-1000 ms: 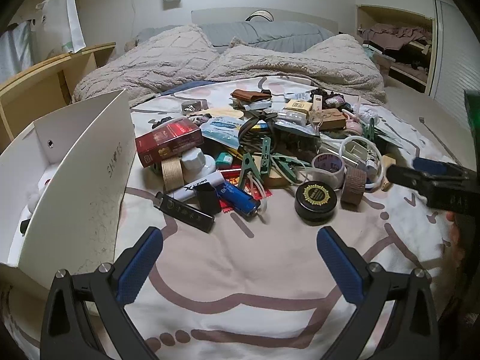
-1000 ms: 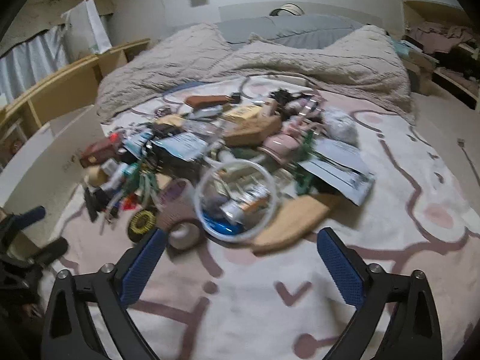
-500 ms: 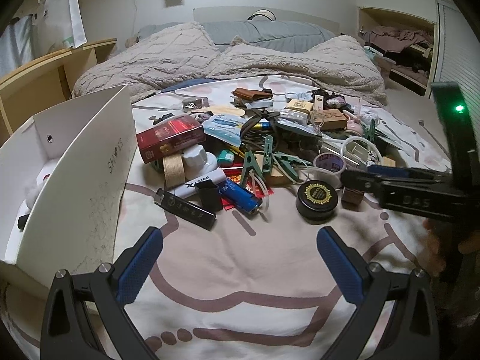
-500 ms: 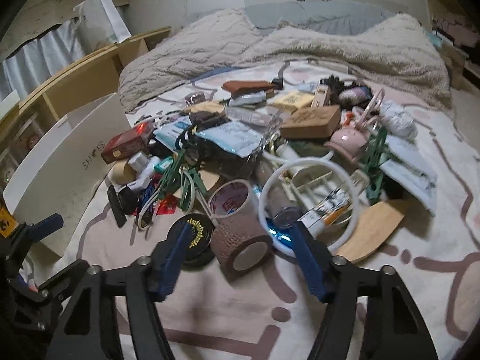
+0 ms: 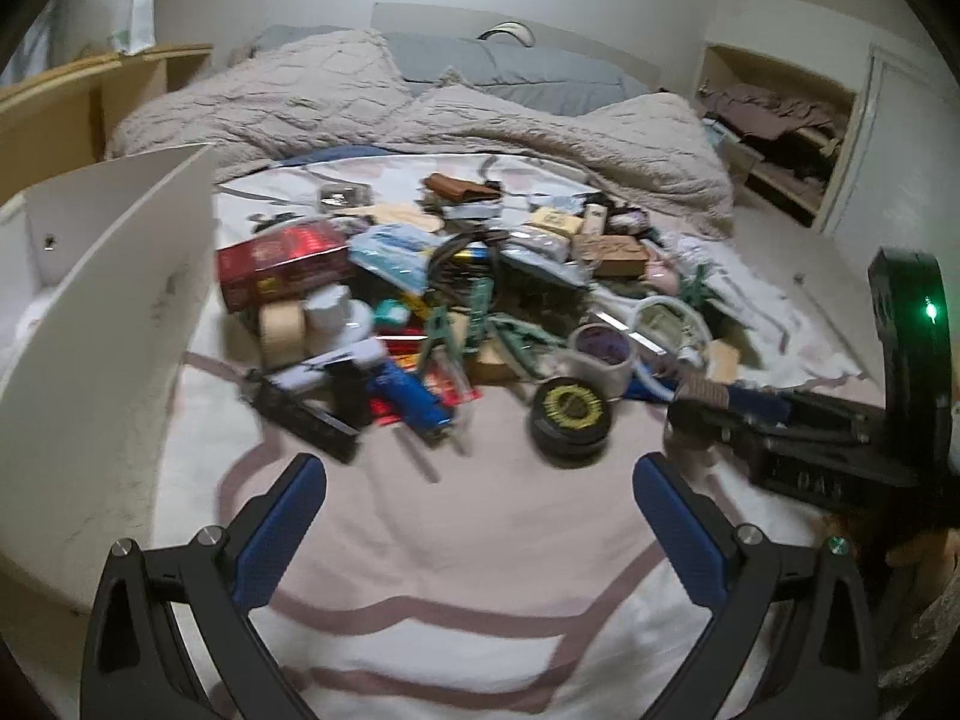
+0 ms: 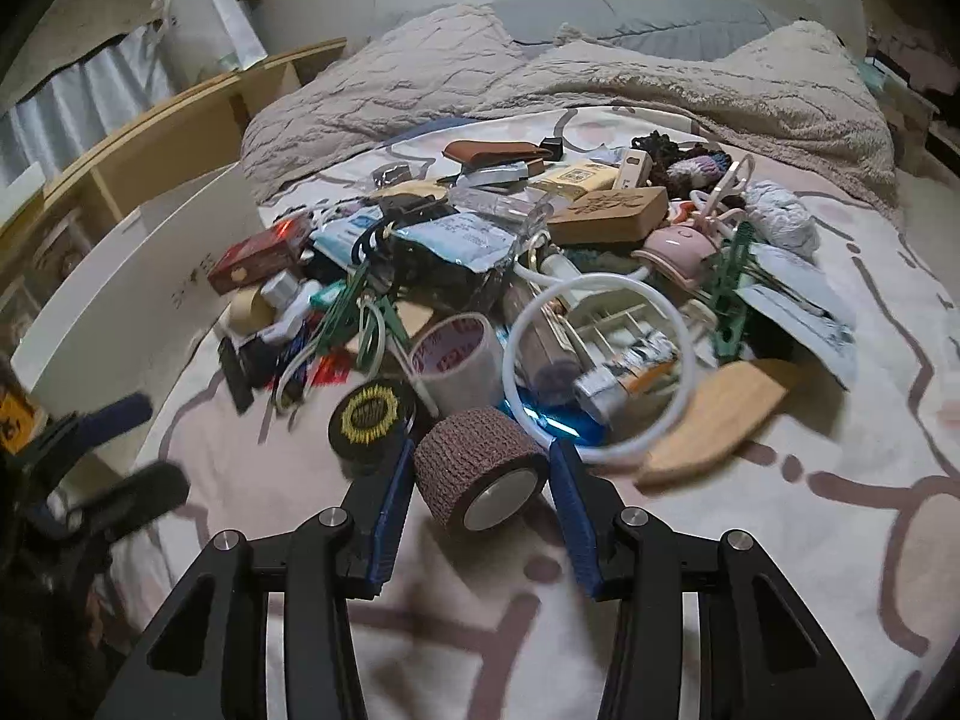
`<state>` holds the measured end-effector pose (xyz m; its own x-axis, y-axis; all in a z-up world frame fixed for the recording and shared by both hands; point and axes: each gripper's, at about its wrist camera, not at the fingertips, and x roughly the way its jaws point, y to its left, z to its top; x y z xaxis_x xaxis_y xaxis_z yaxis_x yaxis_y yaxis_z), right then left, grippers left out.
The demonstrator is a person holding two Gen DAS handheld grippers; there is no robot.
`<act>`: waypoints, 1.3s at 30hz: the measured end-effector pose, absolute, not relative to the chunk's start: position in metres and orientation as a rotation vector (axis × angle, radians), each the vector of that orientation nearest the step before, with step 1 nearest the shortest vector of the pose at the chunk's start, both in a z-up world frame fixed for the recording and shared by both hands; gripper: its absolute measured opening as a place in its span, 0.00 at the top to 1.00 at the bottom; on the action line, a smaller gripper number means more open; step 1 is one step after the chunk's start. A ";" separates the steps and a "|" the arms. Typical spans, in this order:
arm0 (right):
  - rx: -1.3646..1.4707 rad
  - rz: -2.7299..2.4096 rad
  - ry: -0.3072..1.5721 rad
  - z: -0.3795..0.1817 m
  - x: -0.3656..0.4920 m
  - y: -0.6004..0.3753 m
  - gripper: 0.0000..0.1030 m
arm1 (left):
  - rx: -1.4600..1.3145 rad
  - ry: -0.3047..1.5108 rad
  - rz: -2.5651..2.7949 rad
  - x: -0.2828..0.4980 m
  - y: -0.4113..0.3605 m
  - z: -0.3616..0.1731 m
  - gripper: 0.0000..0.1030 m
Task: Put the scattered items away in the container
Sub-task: 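Grasp the round black tin with the left tool while the right tool grasps the brown tape roll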
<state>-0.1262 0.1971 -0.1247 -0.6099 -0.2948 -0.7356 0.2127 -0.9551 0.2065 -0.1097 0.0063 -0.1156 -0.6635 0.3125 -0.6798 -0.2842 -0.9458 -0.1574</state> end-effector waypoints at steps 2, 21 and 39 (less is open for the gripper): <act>1.218 -2.586 -0.115 -0.122 -0.121 0.201 0.55 | -1.055 -0.036 2.574 -0.113 0.014 -0.114 0.02; 1.356 -2.606 0.008 -0.123 -0.097 0.232 0.55 | -1.172 0.125 2.431 -0.155 0.056 -0.154 0.12; 1.346 -2.603 -0.057 -0.130 -0.111 0.224 0.55 | -1.167 0.103 2.363 -0.163 0.065 -0.160 0.30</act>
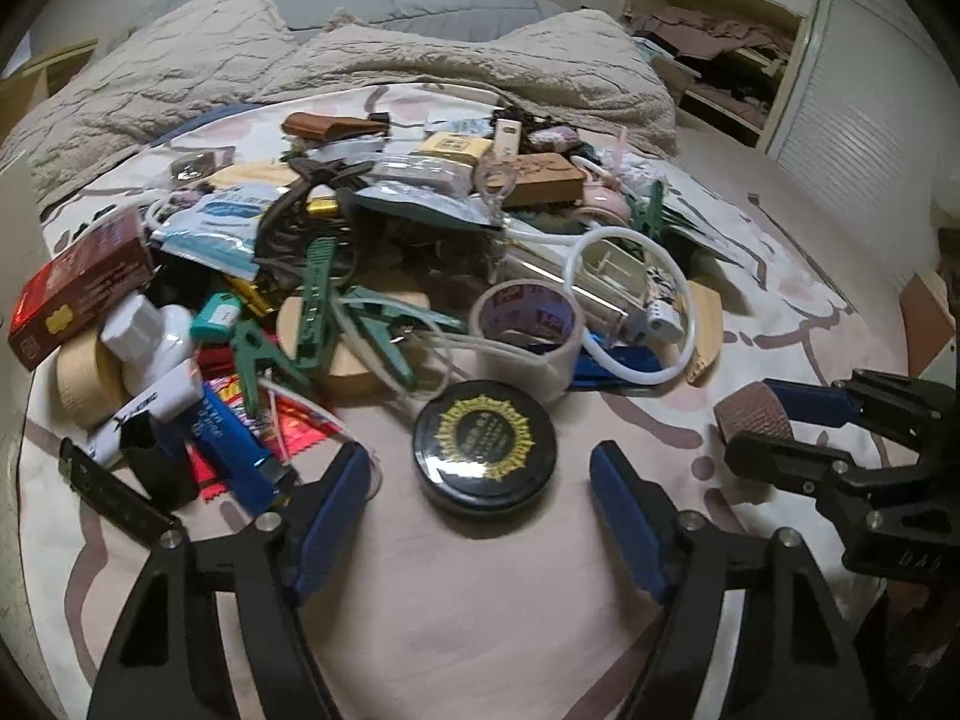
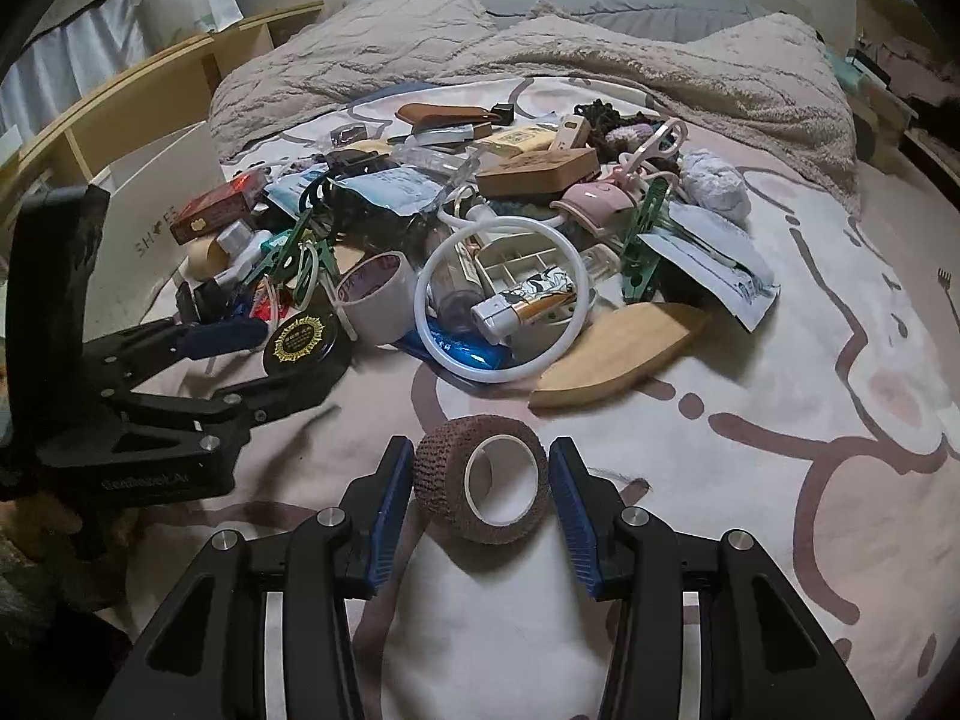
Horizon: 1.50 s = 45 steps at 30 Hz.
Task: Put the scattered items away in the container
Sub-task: 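Grasp the round black tin with the left tool while the right tool grasps the brown tape roll, then lift the black tin with the left tool while the right tool lifts the tape roll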
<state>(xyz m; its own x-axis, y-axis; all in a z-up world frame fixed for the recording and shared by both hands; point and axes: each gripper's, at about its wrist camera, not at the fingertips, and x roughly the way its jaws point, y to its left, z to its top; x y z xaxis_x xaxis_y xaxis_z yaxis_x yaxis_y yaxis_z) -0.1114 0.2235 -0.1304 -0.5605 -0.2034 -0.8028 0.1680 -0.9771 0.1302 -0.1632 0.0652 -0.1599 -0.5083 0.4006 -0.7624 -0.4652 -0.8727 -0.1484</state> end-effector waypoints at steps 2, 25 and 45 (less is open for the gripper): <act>1.350 -2.593 -0.088 -0.130 -0.111 0.226 0.55 | -1.159 0.120 2.353 -0.162 0.069 -0.160 0.32; 1.345 -2.564 -0.235 -0.125 -0.103 0.247 0.55 | -1.106 0.105 2.374 -0.147 0.058 -0.146 0.52; 1.319 -2.579 -0.158 -0.129 -0.106 0.225 0.29 | -1.244 0.209 2.357 -0.092 -0.002 -0.145 0.51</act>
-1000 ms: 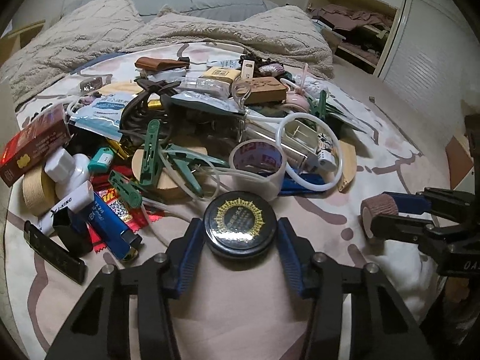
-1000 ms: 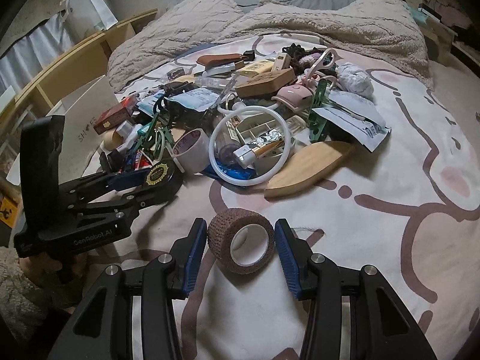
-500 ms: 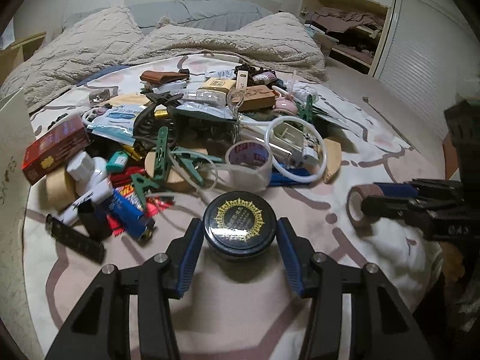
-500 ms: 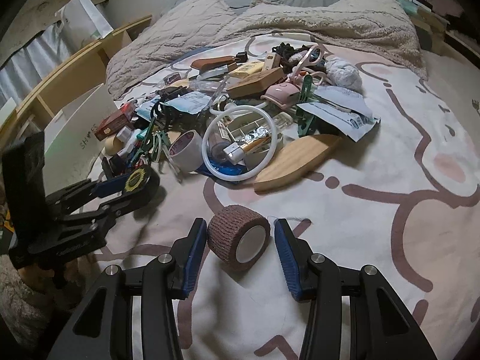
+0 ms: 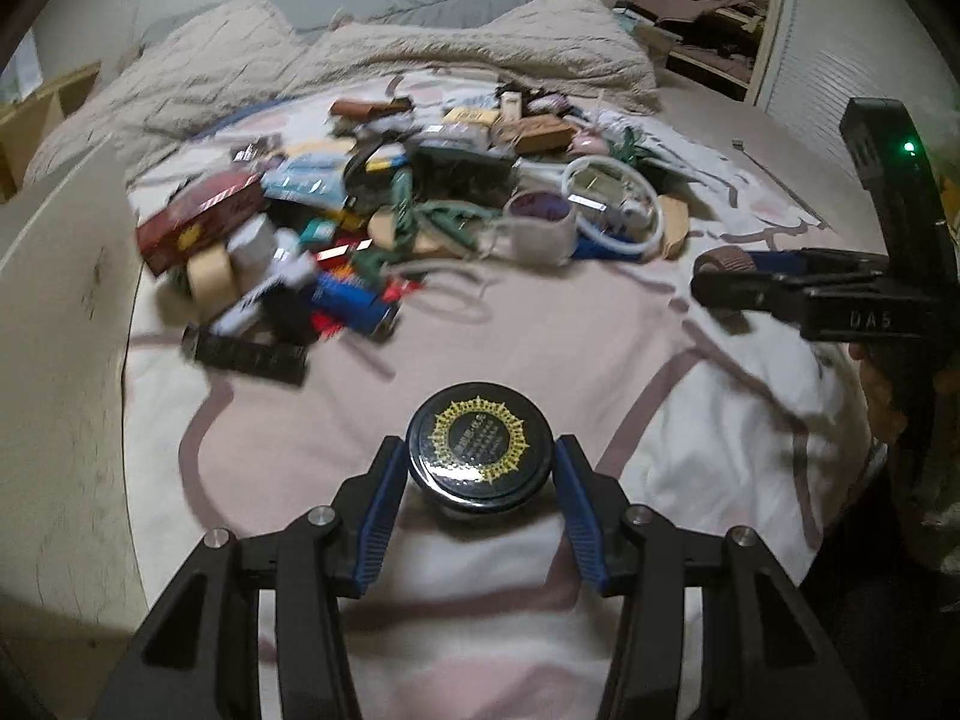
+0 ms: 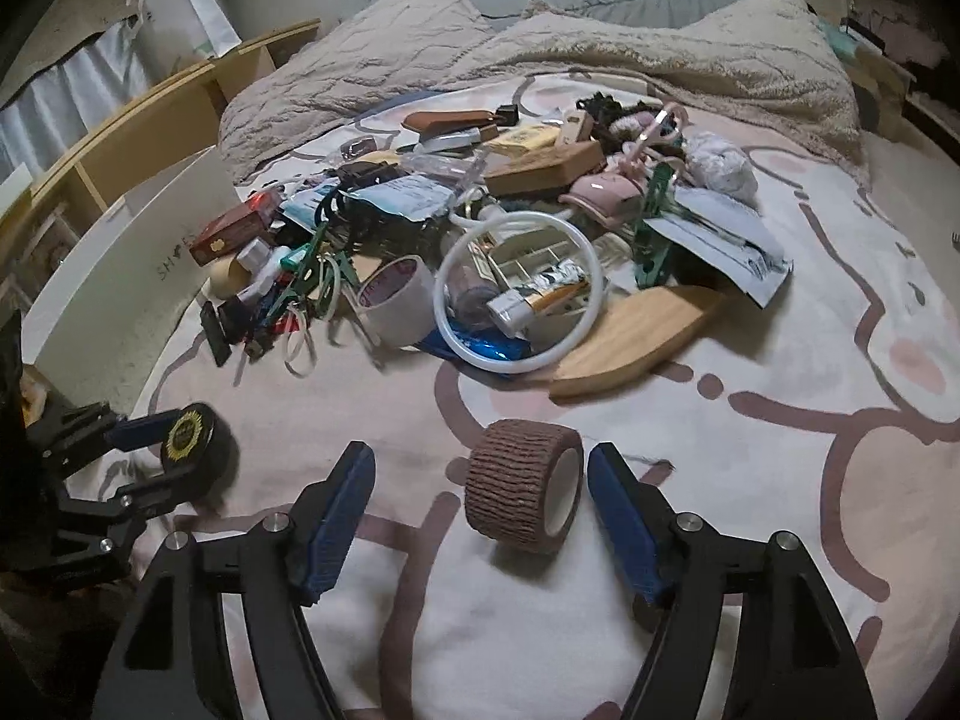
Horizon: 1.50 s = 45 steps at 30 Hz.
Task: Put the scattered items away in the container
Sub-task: 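Lift the black tin with the left tool while the right tool lifts the tape roll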
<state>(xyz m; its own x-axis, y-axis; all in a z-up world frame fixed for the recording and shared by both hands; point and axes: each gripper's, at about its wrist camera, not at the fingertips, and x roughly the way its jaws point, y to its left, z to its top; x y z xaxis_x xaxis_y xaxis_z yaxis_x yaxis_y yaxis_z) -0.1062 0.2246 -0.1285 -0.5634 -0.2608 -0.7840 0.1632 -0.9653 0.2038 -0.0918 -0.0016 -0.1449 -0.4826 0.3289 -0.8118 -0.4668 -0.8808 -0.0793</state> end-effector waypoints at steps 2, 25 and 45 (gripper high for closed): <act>1.313 -2.566 -0.157 -0.126 -0.106 0.222 0.29 | -1.260 0.181 2.356 -0.091 -0.005 -0.149 0.51; 1.337 -2.573 -0.177 -0.126 -0.101 0.224 0.29 | -1.272 -0.009 2.431 -0.092 -0.015 -0.159 0.20; 1.192 -2.662 0.076 -0.142 -0.091 0.204 0.57 | -1.280 -0.081 2.443 -0.089 -0.017 -0.162 0.15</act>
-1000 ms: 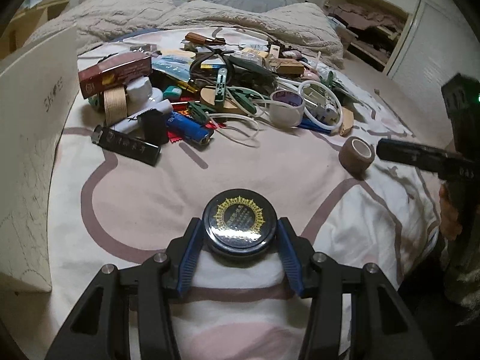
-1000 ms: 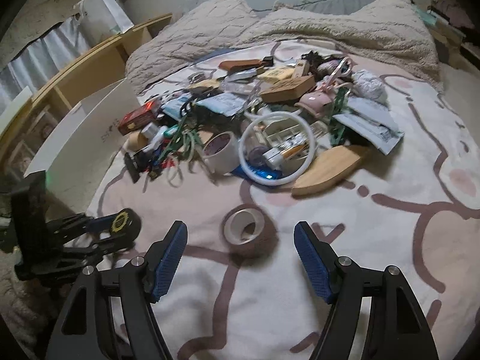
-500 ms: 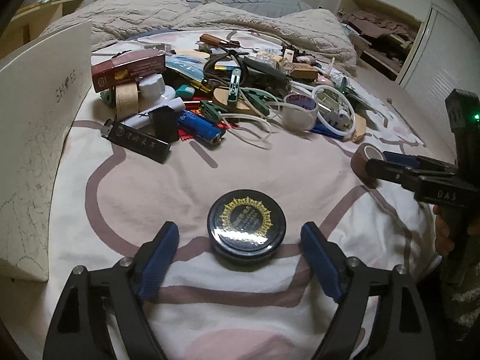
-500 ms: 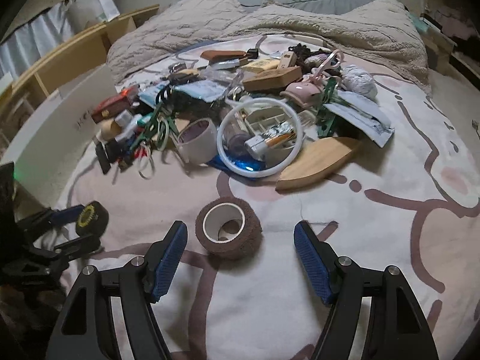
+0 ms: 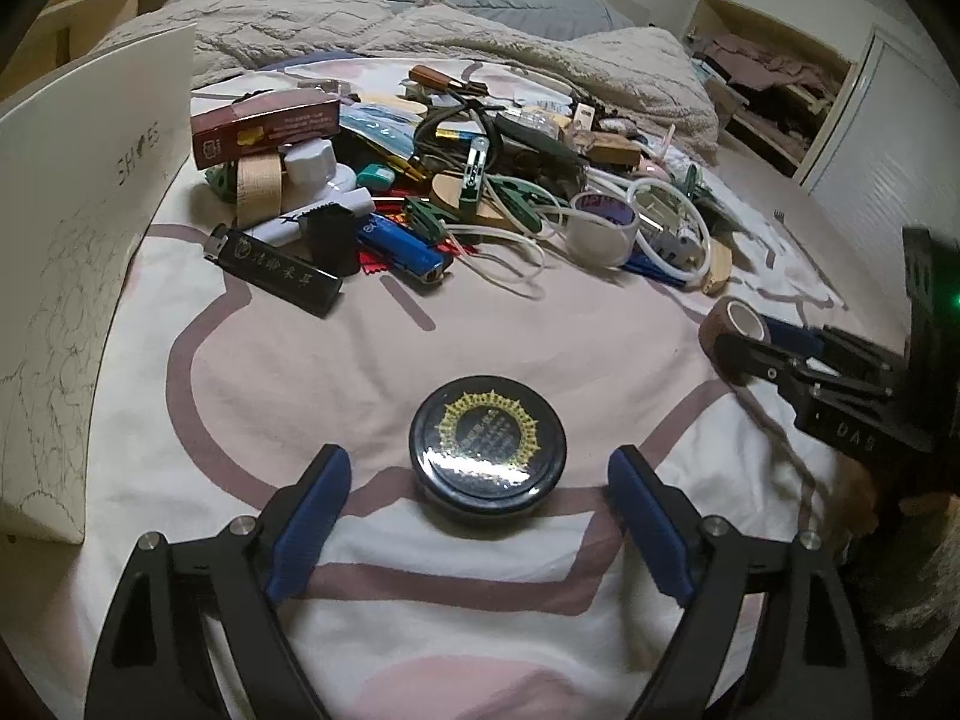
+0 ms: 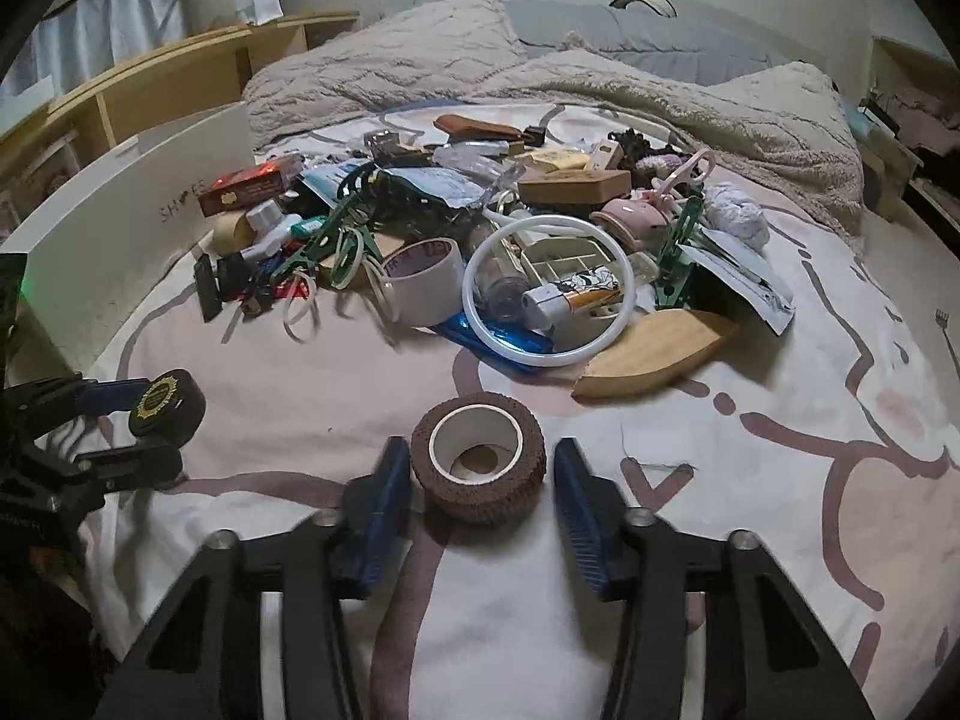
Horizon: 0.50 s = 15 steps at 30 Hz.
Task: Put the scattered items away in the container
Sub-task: 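Lift the black tin with the left tool while the right tool lifts the tape roll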
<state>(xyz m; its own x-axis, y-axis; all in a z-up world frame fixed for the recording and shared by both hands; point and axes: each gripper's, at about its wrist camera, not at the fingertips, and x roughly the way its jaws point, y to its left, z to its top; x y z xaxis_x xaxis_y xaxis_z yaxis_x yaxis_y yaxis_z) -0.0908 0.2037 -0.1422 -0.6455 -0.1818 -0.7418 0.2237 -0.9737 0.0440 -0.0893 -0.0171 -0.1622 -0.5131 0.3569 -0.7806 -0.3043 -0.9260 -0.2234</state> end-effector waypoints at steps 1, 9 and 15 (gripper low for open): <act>1.179 -2.666 0.075 -0.142 -0.089 0.205 0.57 | -1.277 -0.079 2.445 -0.089 -0.017 -0.162 0.17; 1.082 -2.698 0.117 -0.132 -0.072 0.203 0.57 | -1.257 -0.026 2.474 -0.087 -0.016 -0.160 0.35; 1.063 -2.676 0.202 -0.132 -0.060 0.190 0.57 | -1.251 -0.007 2.465 -0.085 -0.012 -0.159 0.52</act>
